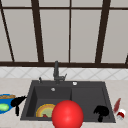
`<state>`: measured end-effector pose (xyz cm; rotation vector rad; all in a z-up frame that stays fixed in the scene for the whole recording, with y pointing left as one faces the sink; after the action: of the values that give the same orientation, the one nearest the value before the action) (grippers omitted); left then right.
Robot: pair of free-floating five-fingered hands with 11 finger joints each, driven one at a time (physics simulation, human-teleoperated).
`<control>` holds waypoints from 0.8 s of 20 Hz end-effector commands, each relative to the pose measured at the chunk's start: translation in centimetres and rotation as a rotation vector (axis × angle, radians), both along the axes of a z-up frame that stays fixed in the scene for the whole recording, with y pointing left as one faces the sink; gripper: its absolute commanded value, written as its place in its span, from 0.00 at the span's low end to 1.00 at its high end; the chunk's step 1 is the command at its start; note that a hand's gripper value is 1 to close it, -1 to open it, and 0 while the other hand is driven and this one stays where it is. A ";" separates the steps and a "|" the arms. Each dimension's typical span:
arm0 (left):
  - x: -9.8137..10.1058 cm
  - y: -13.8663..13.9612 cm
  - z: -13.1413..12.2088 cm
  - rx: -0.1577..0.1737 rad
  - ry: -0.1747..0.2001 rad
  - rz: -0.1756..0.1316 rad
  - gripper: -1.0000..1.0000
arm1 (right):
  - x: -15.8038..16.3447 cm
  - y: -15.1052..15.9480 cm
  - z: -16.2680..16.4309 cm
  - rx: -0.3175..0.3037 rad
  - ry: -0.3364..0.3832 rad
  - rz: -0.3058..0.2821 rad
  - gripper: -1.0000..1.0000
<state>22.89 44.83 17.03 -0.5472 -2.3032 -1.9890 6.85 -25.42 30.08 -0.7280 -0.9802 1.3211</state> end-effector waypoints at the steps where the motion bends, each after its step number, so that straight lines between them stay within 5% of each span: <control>1: -1.5 -0.7 0.0 0.000 0.020 0.067 0.00 | 0.0 0.0 0.0 0.000 0.000 0.000 0.50; 4: -2.1 -0.7 0.5 0.003 0.011 0.092 0.00 | 0.0 0.0 0.0 0.000 0.000 0.000 0.50; 8: -3.0 -0.8 0.7 0.007 0.043 0.082 0.00 | 0.0 0.0 0.0 0.000 0.000 0.000 0.50; 13: -5.0 -1.7 1.3 0.012 0.042 0.050 0.00 | 0.0 0.0 0.0 0.000 0.000 0.000 0.50; 16: -6.3 -2.2 1.0 0.030 0.041 0.058 0.00 | 0.0 0.0 0.0 0.000 0.000 0.000 0.50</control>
<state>17.87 43.37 18.06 -0.5388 -2.2792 -1.9946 6.85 -25.42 30.08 -0.7280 -0.9802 1.3211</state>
